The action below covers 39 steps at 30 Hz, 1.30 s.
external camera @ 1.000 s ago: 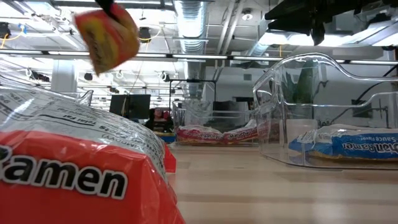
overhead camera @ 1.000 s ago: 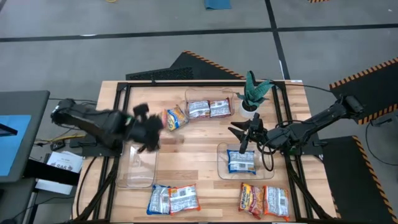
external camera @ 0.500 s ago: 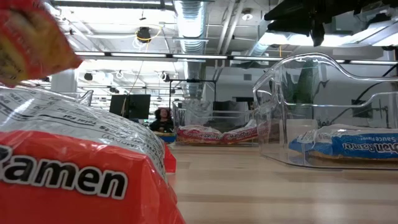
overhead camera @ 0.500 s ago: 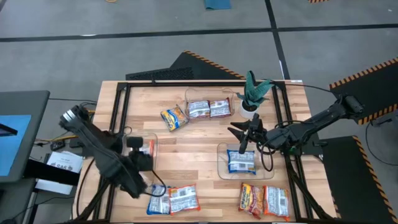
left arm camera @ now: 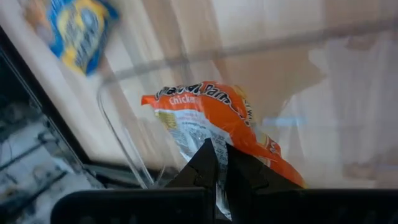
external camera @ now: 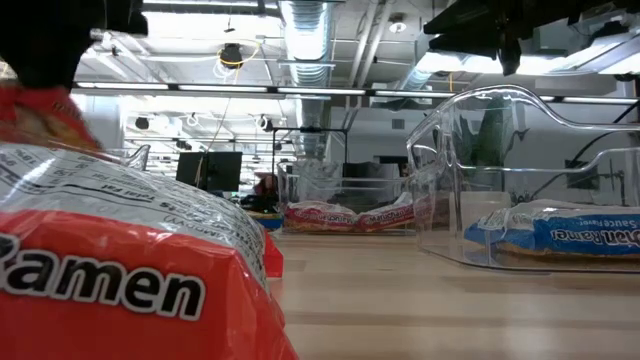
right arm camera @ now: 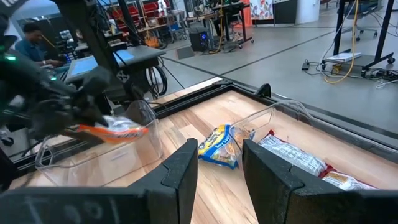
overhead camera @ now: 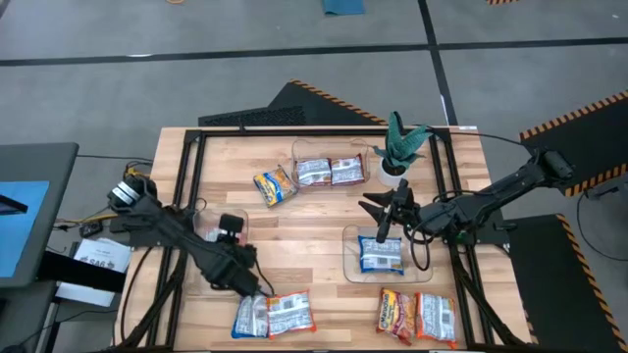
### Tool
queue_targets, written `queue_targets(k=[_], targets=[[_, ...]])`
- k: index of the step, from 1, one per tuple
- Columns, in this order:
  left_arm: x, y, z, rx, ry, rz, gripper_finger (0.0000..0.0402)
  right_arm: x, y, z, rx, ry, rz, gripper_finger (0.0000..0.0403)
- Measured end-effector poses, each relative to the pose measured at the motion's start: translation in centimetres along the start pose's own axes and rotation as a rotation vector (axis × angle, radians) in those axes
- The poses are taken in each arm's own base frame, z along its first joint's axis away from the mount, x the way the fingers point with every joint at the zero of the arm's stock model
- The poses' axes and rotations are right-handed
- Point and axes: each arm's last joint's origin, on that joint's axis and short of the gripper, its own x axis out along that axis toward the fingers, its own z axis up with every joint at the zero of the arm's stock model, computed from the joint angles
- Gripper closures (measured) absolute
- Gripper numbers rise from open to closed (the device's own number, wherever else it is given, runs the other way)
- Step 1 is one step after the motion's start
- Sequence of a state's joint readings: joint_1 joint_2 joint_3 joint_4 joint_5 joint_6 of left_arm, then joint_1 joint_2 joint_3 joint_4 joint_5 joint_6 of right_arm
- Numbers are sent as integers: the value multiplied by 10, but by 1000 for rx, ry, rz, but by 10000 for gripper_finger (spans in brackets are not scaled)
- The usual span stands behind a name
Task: Sort Maruchan noodles
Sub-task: Put the top left orange bag into the bottom left transparent bin
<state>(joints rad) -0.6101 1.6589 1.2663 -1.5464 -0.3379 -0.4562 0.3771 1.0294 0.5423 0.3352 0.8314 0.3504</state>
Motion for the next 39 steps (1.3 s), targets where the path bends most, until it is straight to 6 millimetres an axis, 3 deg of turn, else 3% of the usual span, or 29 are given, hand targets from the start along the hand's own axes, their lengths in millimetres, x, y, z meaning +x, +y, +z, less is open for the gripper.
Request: queue_targets(k=[10, 18, 30, 39], targets=[[39, -9, -3, 81, 36, 3, 398, 0, 0, 0, -1, 0, 0, 251], [49, -6, -10, 70, 96, 47, 351, 2, -2, 1, -2, -2, -10, 251], [42, -5, -9, -42, 178, -108, 221, 1, -1, 0, 0, 1, 0, 251], [9, 15, 0, -54, 77, -47, 208, 4, -4, 1, 1, 5, -1, 251]])
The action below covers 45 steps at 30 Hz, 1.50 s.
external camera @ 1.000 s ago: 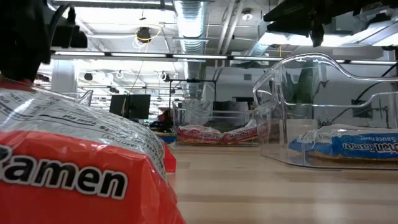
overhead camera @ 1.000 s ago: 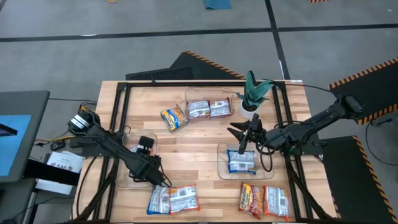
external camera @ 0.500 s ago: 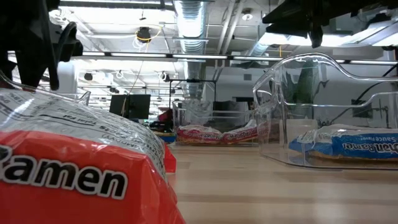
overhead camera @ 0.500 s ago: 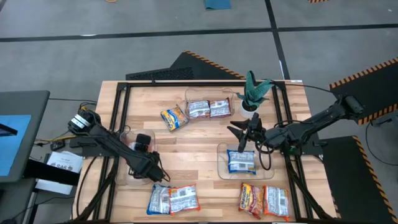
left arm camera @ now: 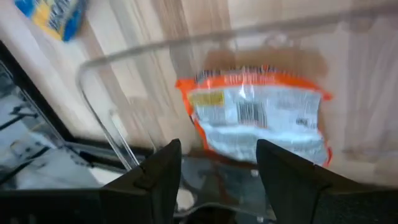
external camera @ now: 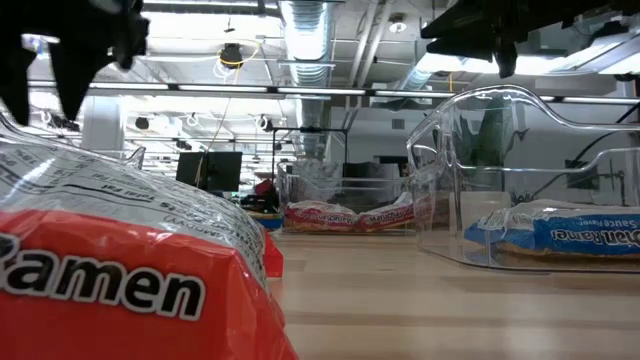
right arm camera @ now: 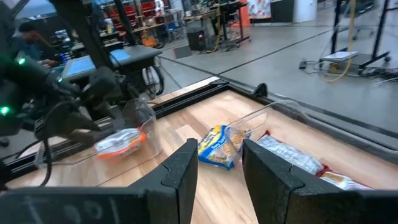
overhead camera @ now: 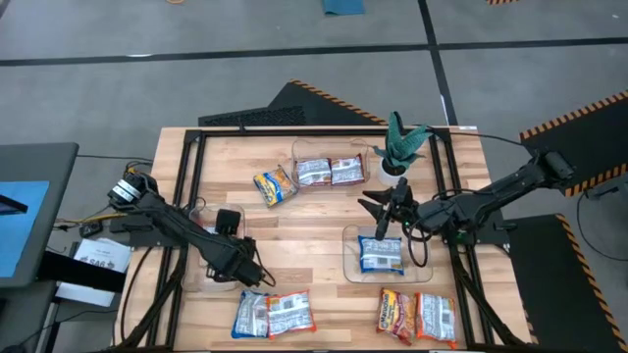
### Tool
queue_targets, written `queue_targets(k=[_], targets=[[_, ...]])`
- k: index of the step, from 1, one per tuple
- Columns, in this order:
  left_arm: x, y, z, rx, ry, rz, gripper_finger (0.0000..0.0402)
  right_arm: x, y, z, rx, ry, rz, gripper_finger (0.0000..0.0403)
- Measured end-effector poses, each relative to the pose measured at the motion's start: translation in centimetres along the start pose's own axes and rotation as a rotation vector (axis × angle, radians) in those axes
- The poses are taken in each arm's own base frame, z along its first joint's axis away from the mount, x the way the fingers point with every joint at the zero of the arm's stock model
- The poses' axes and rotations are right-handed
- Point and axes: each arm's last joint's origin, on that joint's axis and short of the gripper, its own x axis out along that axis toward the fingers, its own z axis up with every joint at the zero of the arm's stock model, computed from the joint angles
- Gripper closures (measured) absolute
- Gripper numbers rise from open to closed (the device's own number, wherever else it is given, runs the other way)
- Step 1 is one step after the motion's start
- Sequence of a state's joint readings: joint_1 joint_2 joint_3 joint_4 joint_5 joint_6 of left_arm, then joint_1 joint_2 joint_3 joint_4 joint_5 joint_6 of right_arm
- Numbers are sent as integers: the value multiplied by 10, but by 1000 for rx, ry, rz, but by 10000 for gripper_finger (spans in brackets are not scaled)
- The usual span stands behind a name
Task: Sort Maruchan noodles
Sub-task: Put the top left orange bag into the bottom left transparent bin, then put the top blue bag into the bottom right transparent bin
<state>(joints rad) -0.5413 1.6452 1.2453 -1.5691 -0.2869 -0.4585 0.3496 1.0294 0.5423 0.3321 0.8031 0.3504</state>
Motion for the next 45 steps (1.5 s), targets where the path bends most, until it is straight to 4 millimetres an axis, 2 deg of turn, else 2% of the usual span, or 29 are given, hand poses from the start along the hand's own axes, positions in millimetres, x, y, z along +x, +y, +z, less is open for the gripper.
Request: queue_targets(k=[5, 10, 15, 20, 27, 32, 36, 41, 45], targets=[[-25, 19, -8, -157, -177, 6, 208, 0, 1, 0, 0, 8, 21, 251], [-55, 42, -28, -384, -633, 58, 208, 0, 1, -1, 13, 9, 21, 251], [-68, 57, -41, -549, -1020, 81, 208, 0, 1, -1, 3, 12, 20, 251], [-52, 61, -35, -619, -1272, 61, 208, 0, 1, -1, -12, 12, 20, 251], [0, 73, -18, -703, -1529, -55, 208, 0, 1, -1, -12, 11, 21, 251], [26, 106, -12, -814, -1457, -113, 208, 0, 1, -1, -14, 12, 19, 251], [36, 128, -7, -805, -1324, -160, 210, 0, 0, -1, -20, 16, 16, 251], [40, 143, 1, -783, -1086, -191, 211, 0, 0, -2, -24, 19, 14, 251], [44, 148, 18, -769, -940, -195, 211, 1, -1, -1, -23, 18, 9, 251]])
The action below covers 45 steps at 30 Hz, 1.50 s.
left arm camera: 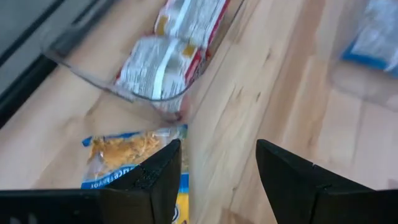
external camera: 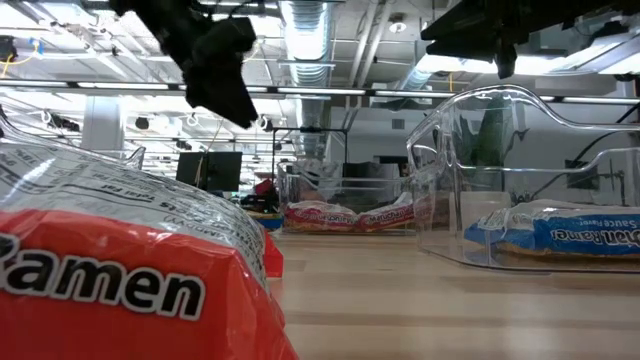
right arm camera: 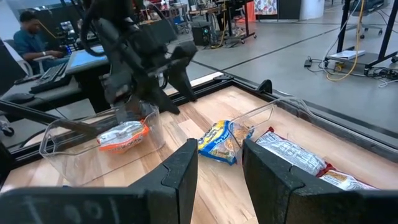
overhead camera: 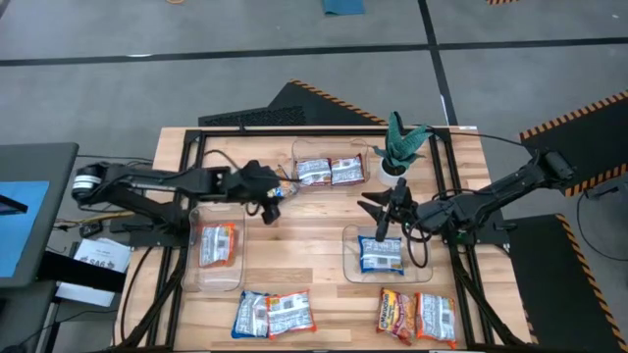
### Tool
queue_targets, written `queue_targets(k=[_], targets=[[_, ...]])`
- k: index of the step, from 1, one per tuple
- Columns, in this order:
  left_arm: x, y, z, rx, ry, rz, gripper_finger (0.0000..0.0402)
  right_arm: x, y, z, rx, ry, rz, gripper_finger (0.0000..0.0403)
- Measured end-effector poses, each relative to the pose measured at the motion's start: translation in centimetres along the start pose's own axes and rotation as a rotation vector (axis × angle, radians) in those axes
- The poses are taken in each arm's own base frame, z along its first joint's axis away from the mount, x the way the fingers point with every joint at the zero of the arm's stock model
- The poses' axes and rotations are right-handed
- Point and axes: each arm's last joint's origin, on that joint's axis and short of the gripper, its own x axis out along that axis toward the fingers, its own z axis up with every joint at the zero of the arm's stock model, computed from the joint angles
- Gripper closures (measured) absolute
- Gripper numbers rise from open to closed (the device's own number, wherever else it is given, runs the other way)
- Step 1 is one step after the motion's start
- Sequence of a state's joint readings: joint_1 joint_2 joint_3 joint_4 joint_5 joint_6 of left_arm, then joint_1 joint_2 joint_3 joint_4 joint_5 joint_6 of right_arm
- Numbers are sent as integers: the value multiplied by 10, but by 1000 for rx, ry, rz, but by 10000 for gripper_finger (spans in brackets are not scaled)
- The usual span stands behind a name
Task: Sort Maruchan noodles
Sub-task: Put the top blue bag into the bottom right transparent bin
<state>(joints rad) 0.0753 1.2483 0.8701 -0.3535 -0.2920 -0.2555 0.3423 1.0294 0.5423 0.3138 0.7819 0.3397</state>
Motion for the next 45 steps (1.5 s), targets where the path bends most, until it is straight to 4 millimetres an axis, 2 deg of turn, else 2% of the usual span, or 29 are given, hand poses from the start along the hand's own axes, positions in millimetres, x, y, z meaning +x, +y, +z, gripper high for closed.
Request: queue_targets(k=[8, 15, 21, 33, 42, 45], targets=[[45, -13, 0, 21, 188, 54, 211, 0, 0, 0, -2, 2, -3, 251], [68, -16, -13, 30, 296, 148, 211, 0, -1, -2, -13, 13, -7, 251], [80, -14, -26, 38, 357, 248, 211, 0, -1, -2, -2, 14, -7, 251], [103, -7, -43, 38, 447, 332, 211, 0, -1, -2, 1, 18, -9, 251], [106, -7, -46, 40, 465, 329, 212, 0, -1, -2, 1, 19, -9, 251], [105, -6, -47, 53, 477, 350, 228, 0, -1, -2, 0, 19, -9, 251]])
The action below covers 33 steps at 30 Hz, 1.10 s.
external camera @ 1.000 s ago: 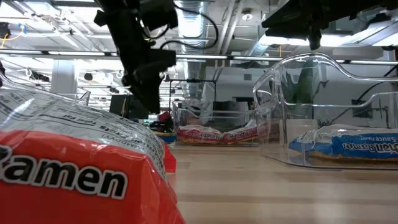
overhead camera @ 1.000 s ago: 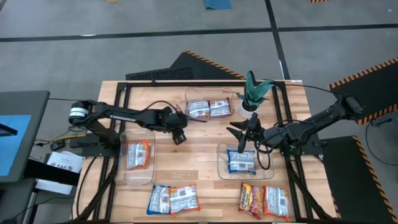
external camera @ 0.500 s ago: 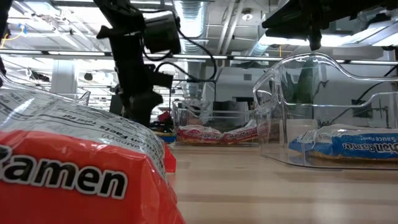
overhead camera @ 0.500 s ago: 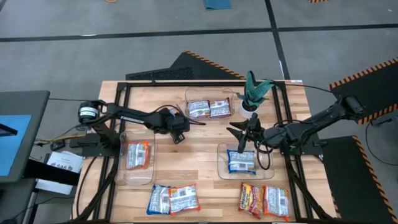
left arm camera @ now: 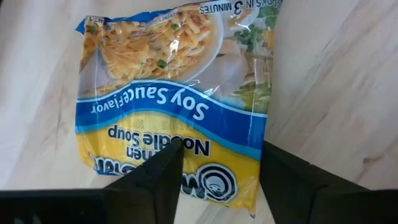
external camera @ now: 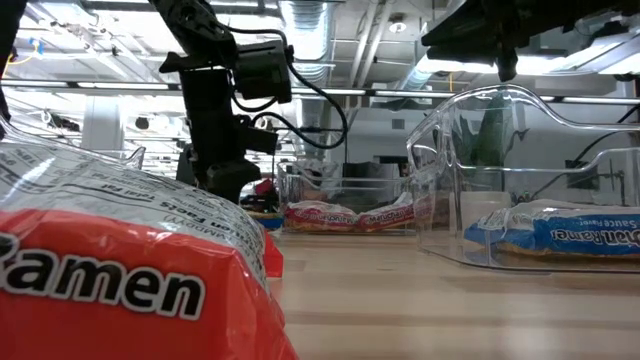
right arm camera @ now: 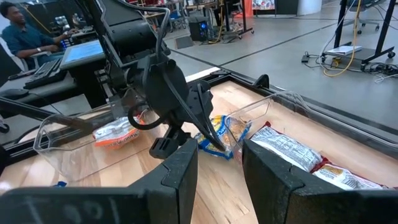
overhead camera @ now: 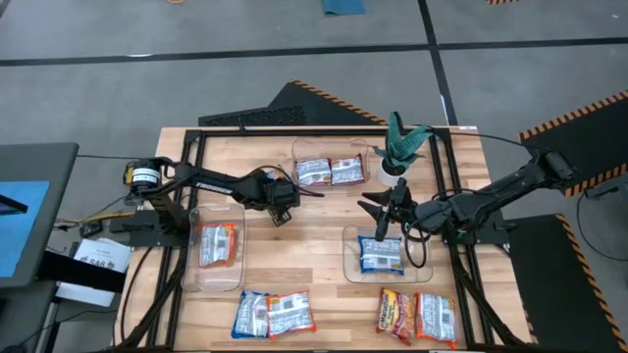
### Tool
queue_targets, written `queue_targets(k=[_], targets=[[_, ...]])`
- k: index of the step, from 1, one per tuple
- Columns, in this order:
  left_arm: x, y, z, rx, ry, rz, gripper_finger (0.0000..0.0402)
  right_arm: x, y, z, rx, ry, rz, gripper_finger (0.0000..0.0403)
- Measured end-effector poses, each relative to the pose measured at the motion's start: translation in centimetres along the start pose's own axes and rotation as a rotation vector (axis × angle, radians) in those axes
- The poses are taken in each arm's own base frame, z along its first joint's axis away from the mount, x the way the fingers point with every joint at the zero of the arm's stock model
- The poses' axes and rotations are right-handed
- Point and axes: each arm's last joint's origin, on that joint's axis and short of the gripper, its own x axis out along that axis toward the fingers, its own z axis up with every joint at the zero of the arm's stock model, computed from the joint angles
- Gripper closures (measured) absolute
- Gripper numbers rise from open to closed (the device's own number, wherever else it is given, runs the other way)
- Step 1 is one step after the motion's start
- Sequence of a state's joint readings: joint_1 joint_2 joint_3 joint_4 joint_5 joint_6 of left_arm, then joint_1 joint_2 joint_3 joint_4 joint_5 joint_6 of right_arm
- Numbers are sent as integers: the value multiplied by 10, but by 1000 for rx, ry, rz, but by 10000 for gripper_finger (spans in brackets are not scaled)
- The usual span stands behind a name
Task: Sort Maruchan noodles
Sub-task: Put the top blue bag into the bottom right transparent bin
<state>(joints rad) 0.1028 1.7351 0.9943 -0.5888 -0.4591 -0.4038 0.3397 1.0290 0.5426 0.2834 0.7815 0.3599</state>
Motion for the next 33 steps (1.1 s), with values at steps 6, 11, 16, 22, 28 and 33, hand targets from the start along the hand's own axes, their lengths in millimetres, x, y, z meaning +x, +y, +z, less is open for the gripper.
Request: queue_targets(k=[6, 11, 16, 22, 28, 33], targets=[[0, 3, -4, 57, 20, 64, 335, 0, 0, 0, 7, 0, 0, 251], [-7, 4, -7, 116, 28, 113, 395, 0, 0, 0, 7, -1, 0, 251], [-44, 8, -3, 124, -29, 106, 400, 0, 0, 0, 9, -1, 0, 251], [-111, 13, -6, 92, -164, 30, 401, 0, 0, 0, 11, -2, 1, 251], [-168, -1, -17, 113, -376, -110, 401, -1, 1, 3, 27, -20, 8, 251], [-193, -35, -18, 267, -602, -239, 401, -6, 2, 10, 31, -56, 35, 251]])
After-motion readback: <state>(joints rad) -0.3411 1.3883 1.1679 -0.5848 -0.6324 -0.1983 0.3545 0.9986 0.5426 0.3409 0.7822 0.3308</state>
